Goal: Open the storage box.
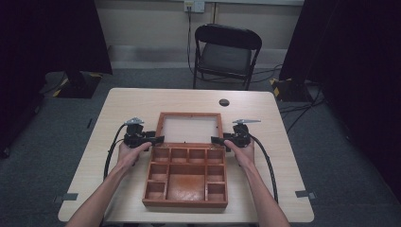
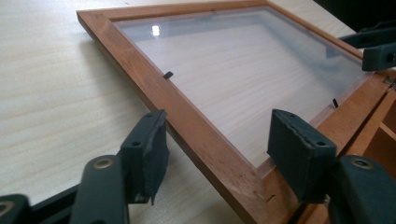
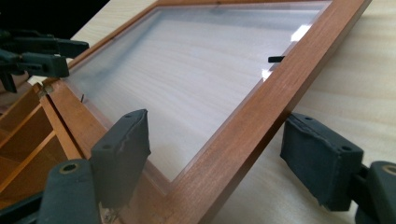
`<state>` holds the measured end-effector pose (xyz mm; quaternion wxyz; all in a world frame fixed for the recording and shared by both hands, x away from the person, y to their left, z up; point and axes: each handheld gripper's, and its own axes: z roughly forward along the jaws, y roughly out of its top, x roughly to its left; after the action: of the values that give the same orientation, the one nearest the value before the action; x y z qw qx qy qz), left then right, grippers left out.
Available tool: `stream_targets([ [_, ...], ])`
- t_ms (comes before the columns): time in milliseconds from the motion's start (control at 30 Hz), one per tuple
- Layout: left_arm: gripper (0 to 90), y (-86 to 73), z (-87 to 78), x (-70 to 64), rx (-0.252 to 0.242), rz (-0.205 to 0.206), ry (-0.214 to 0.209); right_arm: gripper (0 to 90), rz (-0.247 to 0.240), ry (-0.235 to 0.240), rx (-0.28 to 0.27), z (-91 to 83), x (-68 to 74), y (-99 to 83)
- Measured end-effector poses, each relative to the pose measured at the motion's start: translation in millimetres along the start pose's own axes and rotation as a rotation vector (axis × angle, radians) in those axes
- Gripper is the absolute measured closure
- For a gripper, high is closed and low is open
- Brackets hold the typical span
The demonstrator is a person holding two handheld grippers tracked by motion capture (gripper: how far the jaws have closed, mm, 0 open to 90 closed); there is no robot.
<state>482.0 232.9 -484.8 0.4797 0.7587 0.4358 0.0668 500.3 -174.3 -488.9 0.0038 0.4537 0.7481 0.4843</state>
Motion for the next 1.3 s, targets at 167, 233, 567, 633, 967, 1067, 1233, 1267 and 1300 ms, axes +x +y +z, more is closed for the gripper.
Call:
stream_targets([
  [167, 36.3, 1.2, -0.9, -1.2, 0.004, 0.003, 0.006, 23.0, 0.014, 0.004, 0.011, 0.9, -1.4, 0.5],
  [233, 35.9, 0.8, -1.1, -2.0, -0.001, -0.003, 0.004, 20.6, 0.012, -0.01, 0.017, 1.8, -1.9, 0.0],
  [567, 31.7, 7.1, -11.7, -8.1, -0.011, 0.031, 0.023, 18.4, -0.011, -0.077, -0.005, -12.0, 2.7, 6.0],
  [633, 31.2, 8.8, -16.8, -10.4, -0.005, 0.056, 0.035, 18.4, -0.022, -0.081, -0.016, -17.4, 5.5, 8.3],
  [967, 28.9, 7.0, -46.0, -17.3, -0.003, 0.092, 0.067, 18.6, -0.097, -0.11, -0.039, -53.1, 22.9, 7.1],
  [1067, 27.7, 1.6, -52.1, -19.1, 0.012, 0.099, 0.067, 19.2, -0.117, -0.142, -0.031, -64.8, 25.1, 1.1],
  [1233, 27.5, -9.2, -63.3, -19.8, 0.029, 0.108, 0.09, 20.8, -0.139, -0.181, -0.035, -84.9, 27.5, -10.6],
  [1267, 27.5, -11.6, -65.0, -19.4, 0.031, 0.099, 0.093, 20.9, -0.14, -0.189, -0.035, -90.3, 27.8, -13.5],
  [1300, 27.5, -14.9, -68.0, -18.2, 0.03, 0.095, 0.091, 21.2, -0.143, -0.199, -0.033, -94.4, 27.8, -16.0],
])
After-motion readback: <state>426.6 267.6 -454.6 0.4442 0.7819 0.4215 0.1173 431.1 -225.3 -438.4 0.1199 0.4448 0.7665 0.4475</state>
